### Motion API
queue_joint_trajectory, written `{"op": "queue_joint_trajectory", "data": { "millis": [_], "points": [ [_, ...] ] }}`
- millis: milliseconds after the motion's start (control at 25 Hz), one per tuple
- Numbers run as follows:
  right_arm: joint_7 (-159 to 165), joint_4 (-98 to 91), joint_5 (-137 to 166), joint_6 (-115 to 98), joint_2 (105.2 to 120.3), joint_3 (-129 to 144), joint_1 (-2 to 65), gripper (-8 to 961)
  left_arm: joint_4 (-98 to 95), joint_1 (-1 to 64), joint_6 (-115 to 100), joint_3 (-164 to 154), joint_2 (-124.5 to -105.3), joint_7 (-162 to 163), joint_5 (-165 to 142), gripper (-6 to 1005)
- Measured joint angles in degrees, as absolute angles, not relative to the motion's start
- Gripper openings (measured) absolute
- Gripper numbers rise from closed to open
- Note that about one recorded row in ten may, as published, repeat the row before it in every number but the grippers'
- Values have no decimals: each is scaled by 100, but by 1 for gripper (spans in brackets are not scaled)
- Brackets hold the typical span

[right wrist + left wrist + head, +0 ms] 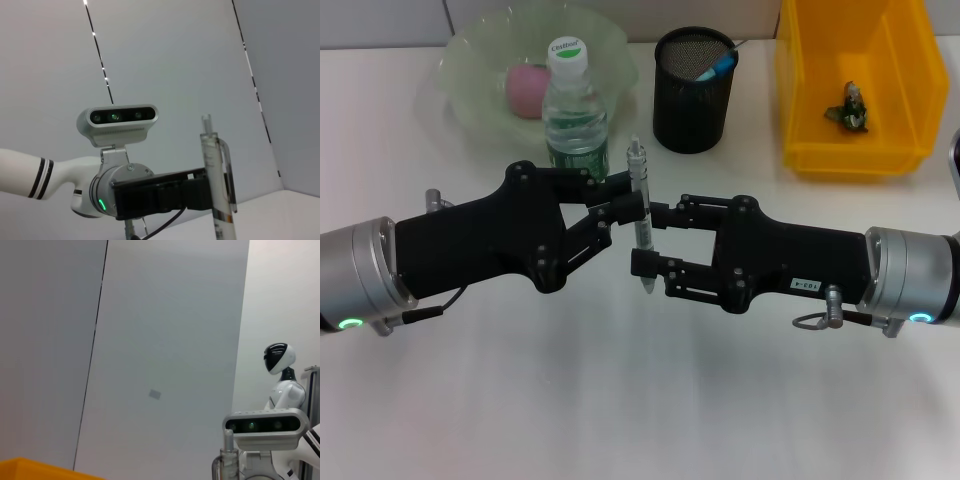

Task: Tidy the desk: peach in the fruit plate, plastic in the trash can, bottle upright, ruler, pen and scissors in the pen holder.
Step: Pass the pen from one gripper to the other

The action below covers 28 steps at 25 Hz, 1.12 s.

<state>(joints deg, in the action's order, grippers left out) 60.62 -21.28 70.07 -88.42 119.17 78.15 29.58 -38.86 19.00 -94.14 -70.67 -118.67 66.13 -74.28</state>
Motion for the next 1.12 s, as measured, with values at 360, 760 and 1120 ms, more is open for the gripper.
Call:
{"op": "queue_joint_trajectory", "data": {
  "millis": [360, 760, 1120],
  "points": [
    [6065, -2113, 7073, -8842, 11934, 7823, 2988, 544, -3821, 1989, -9413, -7075, -11872, 6616, -7432, 149],
    [6043, -2083, 7085, -8819, 11939, 7822, 3006, 484, -3785, 2029, -9381, -7076, -11874, 6625, -7443, 149],
    [6009, -2082, 7085, -8771, 11945, 7822, 3008, 298, -3744, 2044, -9370, -7075, -11874, 6624, -7444, 149]
  ]
}}
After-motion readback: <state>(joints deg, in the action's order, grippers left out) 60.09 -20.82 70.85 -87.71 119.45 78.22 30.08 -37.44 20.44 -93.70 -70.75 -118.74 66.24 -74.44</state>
